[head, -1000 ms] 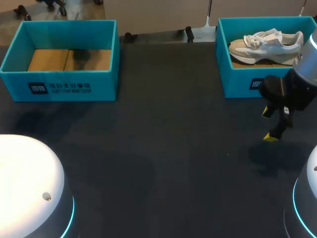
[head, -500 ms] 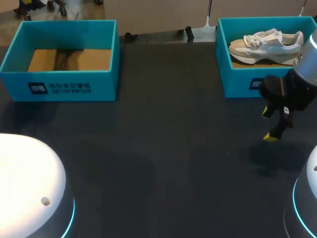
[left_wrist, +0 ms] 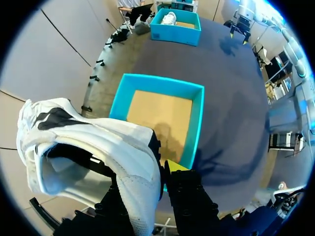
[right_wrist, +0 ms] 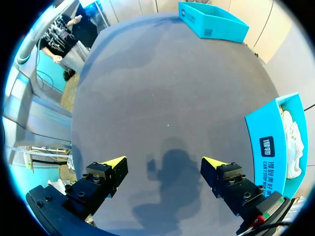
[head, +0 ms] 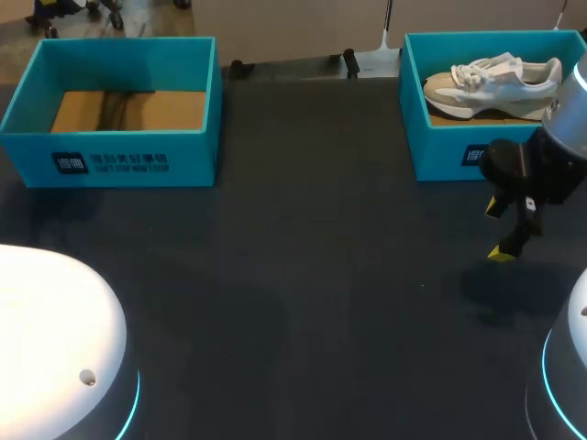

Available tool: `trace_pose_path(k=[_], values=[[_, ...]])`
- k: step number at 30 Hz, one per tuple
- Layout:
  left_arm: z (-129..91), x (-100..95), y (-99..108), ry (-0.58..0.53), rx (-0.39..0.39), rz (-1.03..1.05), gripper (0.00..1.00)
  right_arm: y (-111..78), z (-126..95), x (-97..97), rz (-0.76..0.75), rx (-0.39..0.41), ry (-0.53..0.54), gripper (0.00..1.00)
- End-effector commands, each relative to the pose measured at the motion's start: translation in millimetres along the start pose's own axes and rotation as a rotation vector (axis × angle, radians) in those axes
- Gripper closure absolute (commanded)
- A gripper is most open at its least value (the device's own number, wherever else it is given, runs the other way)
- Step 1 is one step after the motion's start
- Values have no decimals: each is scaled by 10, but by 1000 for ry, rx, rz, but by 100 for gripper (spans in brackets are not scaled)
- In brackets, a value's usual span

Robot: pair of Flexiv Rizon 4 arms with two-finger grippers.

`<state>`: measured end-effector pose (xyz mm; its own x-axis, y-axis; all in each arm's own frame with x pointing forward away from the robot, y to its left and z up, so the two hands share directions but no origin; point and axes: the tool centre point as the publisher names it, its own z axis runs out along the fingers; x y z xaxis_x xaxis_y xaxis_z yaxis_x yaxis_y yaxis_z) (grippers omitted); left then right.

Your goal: Take the shoe out of the shoebox, open the shoe tongue, remove and reinsert the insole, then place the shoe into the shoebox

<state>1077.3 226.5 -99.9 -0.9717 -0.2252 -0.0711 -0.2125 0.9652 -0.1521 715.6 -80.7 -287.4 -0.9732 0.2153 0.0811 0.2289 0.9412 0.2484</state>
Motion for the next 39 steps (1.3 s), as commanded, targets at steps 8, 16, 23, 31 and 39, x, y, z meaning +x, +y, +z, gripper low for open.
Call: trace_pose_path(k=[8,16,23,31,39], values=[[211,-100,538,24,7,234,100,-2,4,5,0,2,-2,0],[135,-10,858,61,23,807,100,-2,4,5,0,2,-2,0],[135,-10,858,61,23,807,100,-2,4,5,0,2,-2,0],[230,-96,860,74,55,915,100,-2,4,5,0,2,-2,0],[391,-196,1012,112,38,1153,100,-2,4,5,0,2,-2,0]])
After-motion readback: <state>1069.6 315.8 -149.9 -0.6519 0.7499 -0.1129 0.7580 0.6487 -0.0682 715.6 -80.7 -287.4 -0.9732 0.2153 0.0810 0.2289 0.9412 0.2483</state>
